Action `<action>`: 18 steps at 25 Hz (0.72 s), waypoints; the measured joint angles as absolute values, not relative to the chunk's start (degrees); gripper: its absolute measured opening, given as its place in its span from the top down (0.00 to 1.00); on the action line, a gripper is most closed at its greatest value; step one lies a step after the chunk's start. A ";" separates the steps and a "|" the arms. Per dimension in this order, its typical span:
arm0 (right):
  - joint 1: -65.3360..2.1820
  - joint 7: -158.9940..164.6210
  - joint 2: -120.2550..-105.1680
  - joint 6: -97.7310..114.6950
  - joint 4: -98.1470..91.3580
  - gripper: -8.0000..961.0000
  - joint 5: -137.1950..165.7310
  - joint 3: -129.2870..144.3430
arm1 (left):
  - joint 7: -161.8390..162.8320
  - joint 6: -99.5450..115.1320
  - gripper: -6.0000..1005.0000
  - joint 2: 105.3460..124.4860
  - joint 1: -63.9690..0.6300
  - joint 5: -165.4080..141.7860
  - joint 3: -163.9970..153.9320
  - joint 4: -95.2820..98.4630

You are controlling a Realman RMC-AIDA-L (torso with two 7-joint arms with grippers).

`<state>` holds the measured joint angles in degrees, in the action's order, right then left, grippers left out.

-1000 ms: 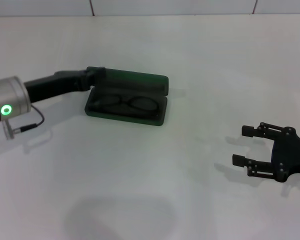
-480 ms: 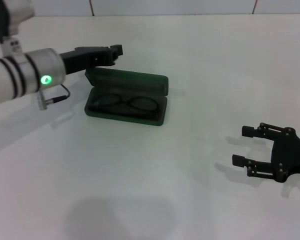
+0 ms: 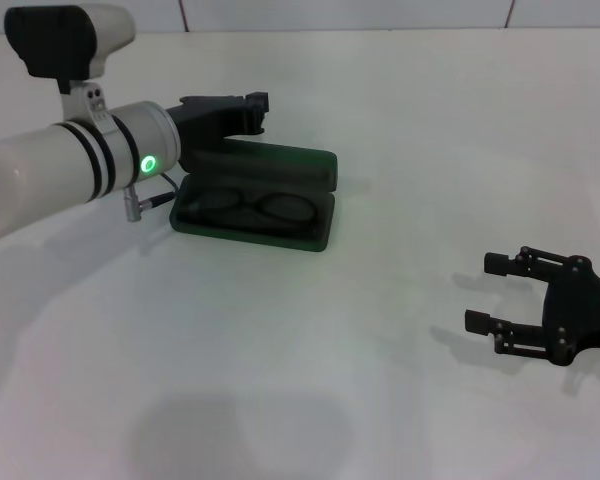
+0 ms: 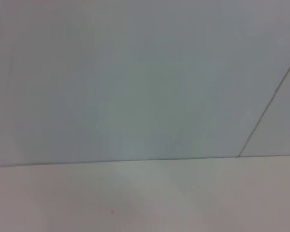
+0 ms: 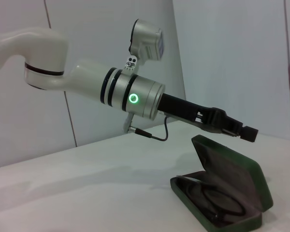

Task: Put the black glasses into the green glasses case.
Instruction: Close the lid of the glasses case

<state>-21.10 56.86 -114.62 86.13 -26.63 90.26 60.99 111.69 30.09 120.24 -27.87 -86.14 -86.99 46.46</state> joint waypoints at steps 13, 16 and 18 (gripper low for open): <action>-21.10 56.86 -114.70 85.87 -26.57 0.21 89.97 60.99 | 111.45 31.45 0.95 119.99 -25.59 -86.09 -88.18 46.58; -21.27 56.86 -114.70 85.50 -26.35 0.21 89.94 60.99 | 110.84 32.23 0.95 119.97 -24.32 -86.05 -88.19 47.49; -21.49 56.86 -114.70 85.36 -25.99 0.21 89.93 60.99 | 110.29 32.60 0.95 119.97 -23.72 -86.03 -88.20 47.85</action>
<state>-21.49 56.86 -114.70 85.36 -25.99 89.93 60.99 110.29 32.60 119.97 -23.72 -86.03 -88.21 47.85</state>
